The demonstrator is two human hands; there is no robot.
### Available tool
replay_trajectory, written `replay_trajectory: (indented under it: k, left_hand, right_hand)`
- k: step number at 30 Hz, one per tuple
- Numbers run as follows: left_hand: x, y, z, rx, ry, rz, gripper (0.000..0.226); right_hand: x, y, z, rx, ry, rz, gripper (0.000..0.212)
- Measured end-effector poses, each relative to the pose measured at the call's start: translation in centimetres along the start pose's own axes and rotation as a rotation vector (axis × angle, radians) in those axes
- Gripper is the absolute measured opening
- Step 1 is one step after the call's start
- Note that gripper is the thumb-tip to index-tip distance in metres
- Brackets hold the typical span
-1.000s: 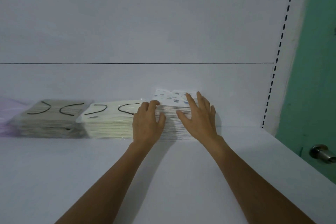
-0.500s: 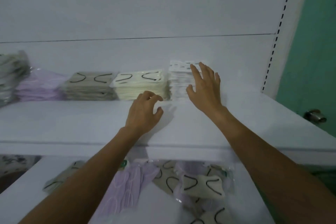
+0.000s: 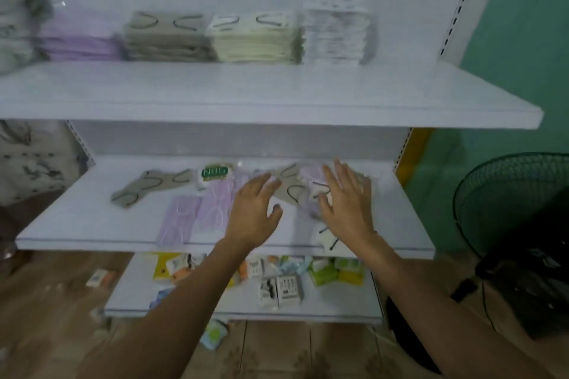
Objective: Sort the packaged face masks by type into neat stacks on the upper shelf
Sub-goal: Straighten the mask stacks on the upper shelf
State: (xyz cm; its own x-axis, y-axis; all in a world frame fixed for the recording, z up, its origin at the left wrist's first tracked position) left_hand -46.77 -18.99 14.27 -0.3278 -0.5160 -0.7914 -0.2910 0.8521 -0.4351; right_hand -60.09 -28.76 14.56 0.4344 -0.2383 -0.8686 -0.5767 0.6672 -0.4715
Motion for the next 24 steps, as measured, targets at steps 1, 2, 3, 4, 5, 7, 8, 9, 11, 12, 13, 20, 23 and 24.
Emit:
replay_trajectory:
  k: [1,2,3,4,5,7,8,9,11,12,13,20,23,24]
  left_hand:
    - [1.7,2.1,1.5,-0.071,0.028,0.06,0.047]
    - [2.9,4.1,3.3,-0.165,0.056,0.112,0.045]
    - [4.0,6.0,5.3,-0.264,0.076,0.159,0.043]
    - [4.7,7.5,7.0,-0.346,0.084,0.185,0.04]
    - [5.3,8.7,8.6,-0.412,0.085,0.2,0.039]
    - [6.0,10.1,11.4,-0.53,0.084,0.202,0.035]
    - [6.1,10.6,12.7,-0.586,0.091,0.191,0.033]
    - [6.3,11.0,14.0,-0.633,0.1,0.184,0.032]
    - [6.7,11.6,16.1,-0.695,0.119,0.173,0.031]
    - [6.8,11.8,17.0,-0.721,0.127,0.162,0.032]
    - [6.9,12.1,17.9,-0.748,0.133,0.144,0.037]
    - [7.4,13.7,24.5,-0.928,0.166,0.014,0.035]
    - [7.0,12.8,27.4,-0.983,0.203,-0.029,0.026]
    - [6.9,12.2,28.4,-0.983,0.198,-0.016,0.025]
  right_hand:
    - [2.1,1.6,-0.4,0.016,0.0,0.094,0.051]
    - [4.2,3.2,-0.9,0.039,-0.008,0.183,0.053]
    - [5.9,4.6,-1.3,0.065,-0.026,0.252,0.055]
    - [7.4,5.8,-1.8,0.094,-0.048,0.311,0.056]
    - [8.9,6.9,-2.2,0.114,-0.058,0.382,0.057]
    - [12.0,8.6,-2.7,0.114,-0.042,0.544,0.058]
    - [13.3,9.0,-2.8,0.107,-0.032,0.6,0.059]
    - [14.4,9.1,-2.8,0.102,-0.028,0.646,0.06]
    - [16.5,8.6,-2.4,0.078,-0.04,0.71,0.06]
    - [17.7,8.1,-1.9,0.067,-0.055,0.735,0.06]
    - [18.9,7.4,-1.4,0.062,-0.083,0.753,0.06]
    - [26.9,4.0,4.9,-0.164,-0.062,0.84,0.056]
    - [29.7,2.4,6.2,-0.164,-0.051,0.865,0.051]
    - [30.6,1.5,6.3,-0.147,-0.043,0.876,0.047]
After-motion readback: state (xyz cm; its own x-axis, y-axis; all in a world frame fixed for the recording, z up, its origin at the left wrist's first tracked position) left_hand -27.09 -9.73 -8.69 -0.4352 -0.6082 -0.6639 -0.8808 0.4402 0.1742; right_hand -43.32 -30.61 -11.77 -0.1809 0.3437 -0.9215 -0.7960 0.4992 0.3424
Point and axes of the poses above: each hand's wrist, its own y-axis away from the middle knuckle, its own x-axis out of the palm, z = x × y, the point moved 8 cm from there along -y, towards the middle knuckle, and after that the axes turned 4 degrees about y, right-handed, at the moved point
